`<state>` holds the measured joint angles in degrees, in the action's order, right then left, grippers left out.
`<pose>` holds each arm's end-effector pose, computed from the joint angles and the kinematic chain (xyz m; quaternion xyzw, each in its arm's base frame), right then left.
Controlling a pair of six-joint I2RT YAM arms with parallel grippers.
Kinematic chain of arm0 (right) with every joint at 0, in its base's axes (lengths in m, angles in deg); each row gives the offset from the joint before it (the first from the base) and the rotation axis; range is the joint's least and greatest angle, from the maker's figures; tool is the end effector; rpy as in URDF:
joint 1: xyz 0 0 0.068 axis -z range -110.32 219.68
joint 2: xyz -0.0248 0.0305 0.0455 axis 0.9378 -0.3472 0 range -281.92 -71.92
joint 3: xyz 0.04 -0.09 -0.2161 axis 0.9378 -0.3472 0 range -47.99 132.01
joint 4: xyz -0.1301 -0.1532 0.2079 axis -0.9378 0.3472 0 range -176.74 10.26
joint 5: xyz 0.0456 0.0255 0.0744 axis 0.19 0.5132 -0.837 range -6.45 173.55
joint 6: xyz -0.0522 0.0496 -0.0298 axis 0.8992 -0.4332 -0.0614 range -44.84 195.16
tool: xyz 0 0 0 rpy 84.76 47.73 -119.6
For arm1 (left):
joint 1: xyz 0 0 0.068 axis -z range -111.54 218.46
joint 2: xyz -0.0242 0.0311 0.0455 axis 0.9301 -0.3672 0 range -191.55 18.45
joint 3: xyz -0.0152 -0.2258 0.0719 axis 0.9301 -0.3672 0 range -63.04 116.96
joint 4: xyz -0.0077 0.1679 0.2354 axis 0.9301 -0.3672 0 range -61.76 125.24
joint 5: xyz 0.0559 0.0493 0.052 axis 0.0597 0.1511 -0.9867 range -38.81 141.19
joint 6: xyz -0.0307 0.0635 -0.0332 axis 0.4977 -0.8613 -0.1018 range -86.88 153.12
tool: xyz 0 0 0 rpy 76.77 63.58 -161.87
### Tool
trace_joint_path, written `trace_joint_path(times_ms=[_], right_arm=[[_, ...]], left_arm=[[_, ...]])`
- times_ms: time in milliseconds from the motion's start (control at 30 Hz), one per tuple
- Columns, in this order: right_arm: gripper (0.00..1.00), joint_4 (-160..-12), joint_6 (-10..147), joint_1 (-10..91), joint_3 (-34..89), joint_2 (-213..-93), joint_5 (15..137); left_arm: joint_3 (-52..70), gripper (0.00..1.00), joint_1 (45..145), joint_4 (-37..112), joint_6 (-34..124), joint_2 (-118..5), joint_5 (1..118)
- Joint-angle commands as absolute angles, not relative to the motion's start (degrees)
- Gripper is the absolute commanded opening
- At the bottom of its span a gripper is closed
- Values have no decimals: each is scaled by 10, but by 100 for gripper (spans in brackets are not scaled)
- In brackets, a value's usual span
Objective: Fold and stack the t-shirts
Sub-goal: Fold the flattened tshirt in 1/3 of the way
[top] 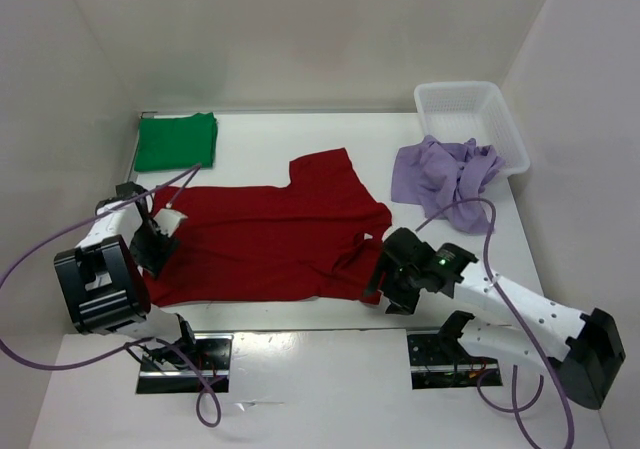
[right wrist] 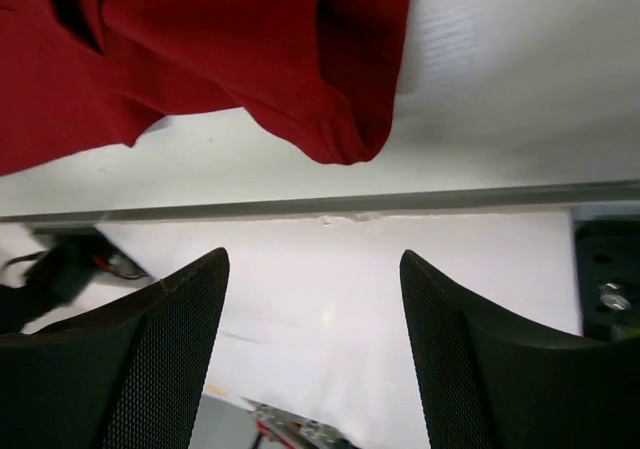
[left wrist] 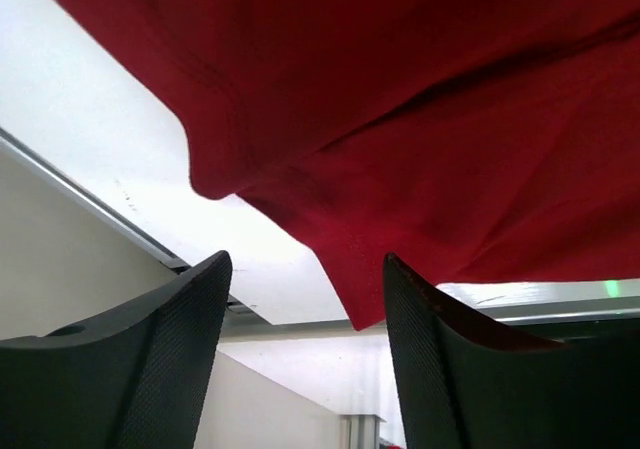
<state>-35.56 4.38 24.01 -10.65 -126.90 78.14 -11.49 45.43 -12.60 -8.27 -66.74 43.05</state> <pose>0.1492 0.1617 0.1429 0.2049 0.9603 0.1806 0.0572 0.2571 0.1196 0.0995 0.1535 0.9828 0.0994 0.0250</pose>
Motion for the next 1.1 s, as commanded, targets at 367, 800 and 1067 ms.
trace_joint_path(times_ms=[367, 800, 1067], right_arm=[[56, -510, 22, 237, -143, -1408, 812], [65, -441, 18, 242, -99, -1308, 851], [68, -477, 34, 291, -140, -1370, 816]], left_arm=[[-129, 71, 439, -81, -83, -722, 410], [-142, 71, 434, -70, -83, -722, 421], [-135, 71, 434, -76, -77, -740, 426]])
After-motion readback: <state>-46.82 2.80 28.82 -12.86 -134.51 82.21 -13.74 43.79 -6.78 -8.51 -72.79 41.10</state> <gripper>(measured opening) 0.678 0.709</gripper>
